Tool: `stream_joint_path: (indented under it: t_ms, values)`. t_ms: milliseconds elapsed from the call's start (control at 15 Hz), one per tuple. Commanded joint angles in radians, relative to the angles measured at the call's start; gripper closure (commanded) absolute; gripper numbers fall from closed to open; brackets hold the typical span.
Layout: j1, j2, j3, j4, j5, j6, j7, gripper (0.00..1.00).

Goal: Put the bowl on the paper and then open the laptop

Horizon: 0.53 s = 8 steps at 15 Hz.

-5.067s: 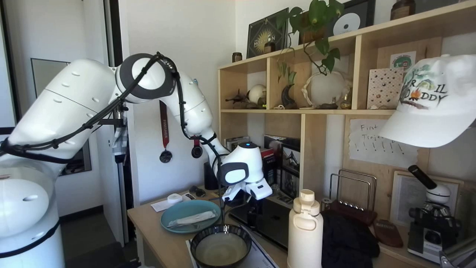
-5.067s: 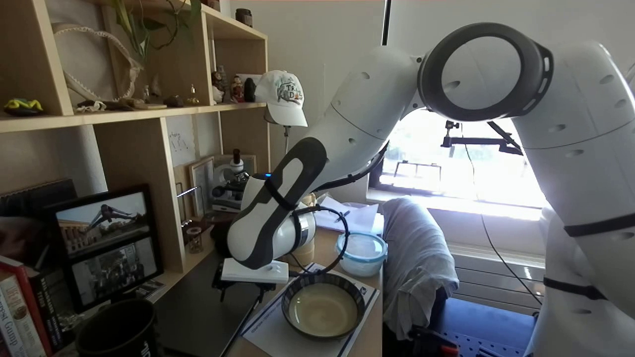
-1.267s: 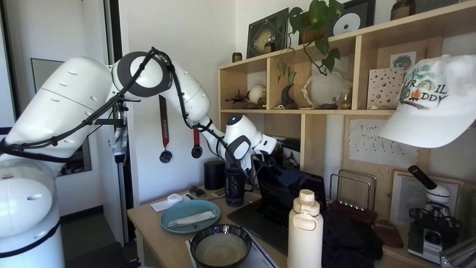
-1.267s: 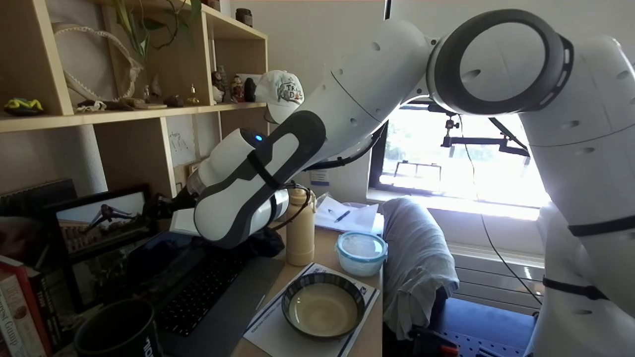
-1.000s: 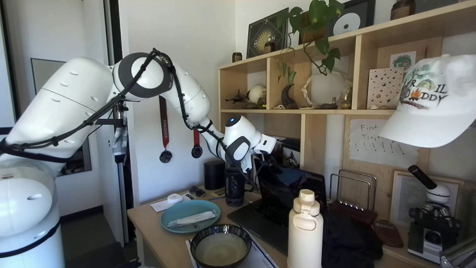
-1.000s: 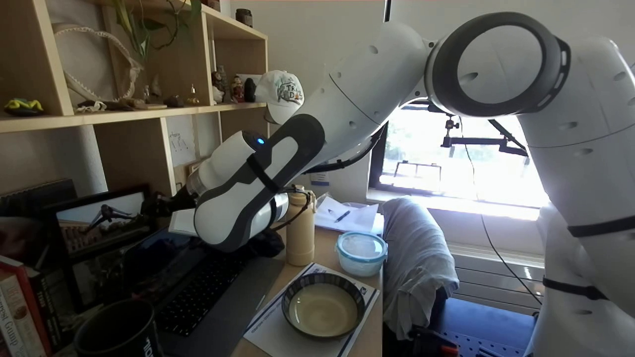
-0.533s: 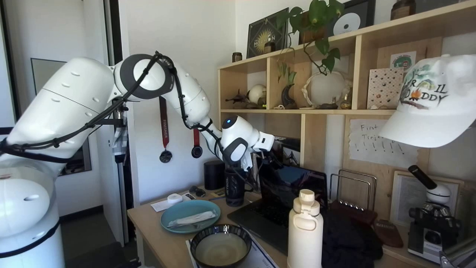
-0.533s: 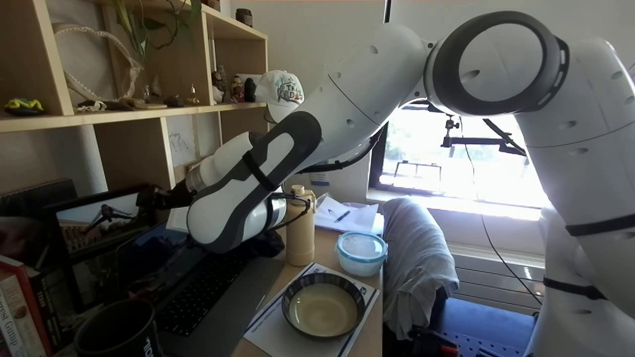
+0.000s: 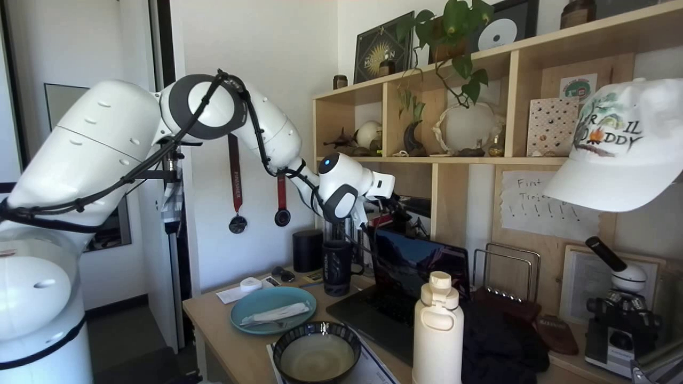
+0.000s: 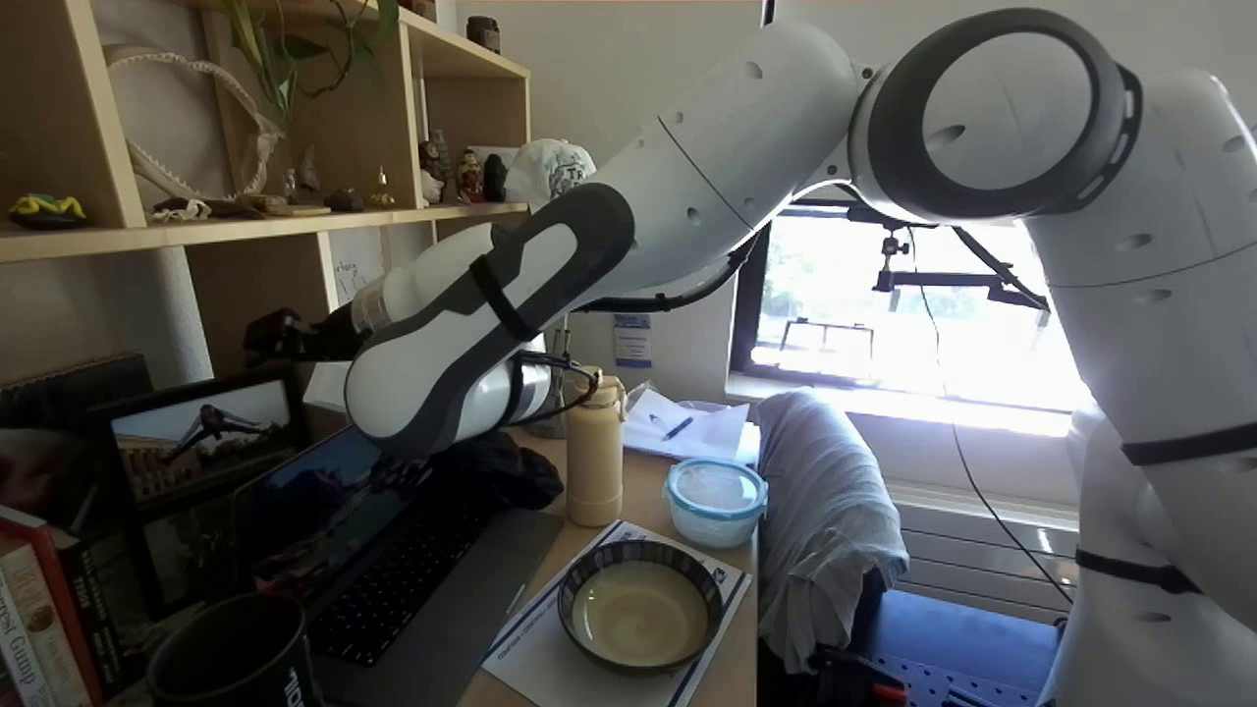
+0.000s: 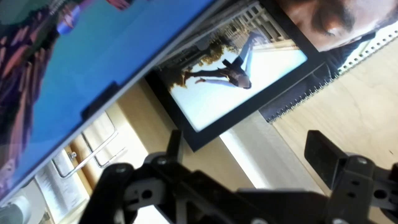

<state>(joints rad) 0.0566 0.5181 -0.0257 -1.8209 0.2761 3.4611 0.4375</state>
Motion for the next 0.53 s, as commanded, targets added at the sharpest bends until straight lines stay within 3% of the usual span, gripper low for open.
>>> stream_joint_path:
  t_ms: [0,267,467]
  values:
    - [0.032,-0.063,-0.027,-0.058,0.031,0.000,0.001,0.00]
    - [0.087,-0.143,-0.072,-0.151,0.085,-0.089,-0.012,0.00]
    - [0.207,-0.215,-0.196,-0.240,0.122,-0.184,-0.025,0.00]
